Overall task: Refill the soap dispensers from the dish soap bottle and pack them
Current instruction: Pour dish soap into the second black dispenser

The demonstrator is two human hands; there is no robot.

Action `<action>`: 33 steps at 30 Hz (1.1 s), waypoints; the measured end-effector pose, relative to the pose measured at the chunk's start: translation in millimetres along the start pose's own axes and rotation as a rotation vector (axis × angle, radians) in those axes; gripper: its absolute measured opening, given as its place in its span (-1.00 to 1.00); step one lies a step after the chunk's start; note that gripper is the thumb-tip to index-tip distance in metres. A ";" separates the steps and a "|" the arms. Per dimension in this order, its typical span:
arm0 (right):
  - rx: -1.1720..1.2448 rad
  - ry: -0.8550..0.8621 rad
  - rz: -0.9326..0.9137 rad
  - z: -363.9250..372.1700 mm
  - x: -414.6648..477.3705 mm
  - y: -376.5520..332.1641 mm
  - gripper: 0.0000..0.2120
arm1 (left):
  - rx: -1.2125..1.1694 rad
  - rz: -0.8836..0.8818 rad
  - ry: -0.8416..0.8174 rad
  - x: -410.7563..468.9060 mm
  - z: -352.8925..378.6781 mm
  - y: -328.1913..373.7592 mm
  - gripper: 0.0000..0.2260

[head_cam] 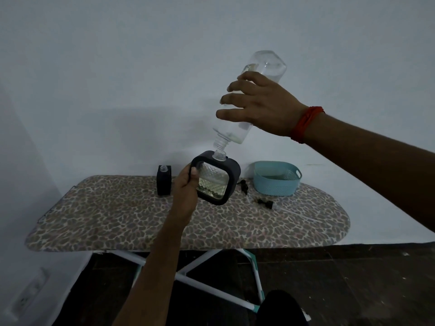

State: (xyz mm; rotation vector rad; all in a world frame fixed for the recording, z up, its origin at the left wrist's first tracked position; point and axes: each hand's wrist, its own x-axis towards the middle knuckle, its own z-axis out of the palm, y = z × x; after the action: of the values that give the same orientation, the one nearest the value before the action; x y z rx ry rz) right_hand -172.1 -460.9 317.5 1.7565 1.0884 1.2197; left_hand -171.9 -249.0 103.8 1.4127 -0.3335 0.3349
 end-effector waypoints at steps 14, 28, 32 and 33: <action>-0.020 0.096 0.004 -0.5 2.1 -0.8 -0.68 | -0.006 -0.017 0.018 2.4 1.3 2.1 -0.67; -0.030 0.158 -0.009 1.8 9.2 -1.2 -0.69 | -0.018 -0.007 0.047 2.0 4.5 -0.2 -0.68; -0.038 0.160 -0.024 3.0 10.3 -2.5 -0.69 | -0.021 0.006 0.059 0.7 6.4 0.3 -0.68; -0.041 0.167 -0.025 2.9 11.0 -2.9 -0.69 | -0.020 0.014 0.059 0.5 6.9 0.5 -0.69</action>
State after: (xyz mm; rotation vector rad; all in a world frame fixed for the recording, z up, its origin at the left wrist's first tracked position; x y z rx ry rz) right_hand -167.9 -450.0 317.8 1.6287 1.1674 1.3833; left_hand -171.8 -255.8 105.3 1.3785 -0.2977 0.3829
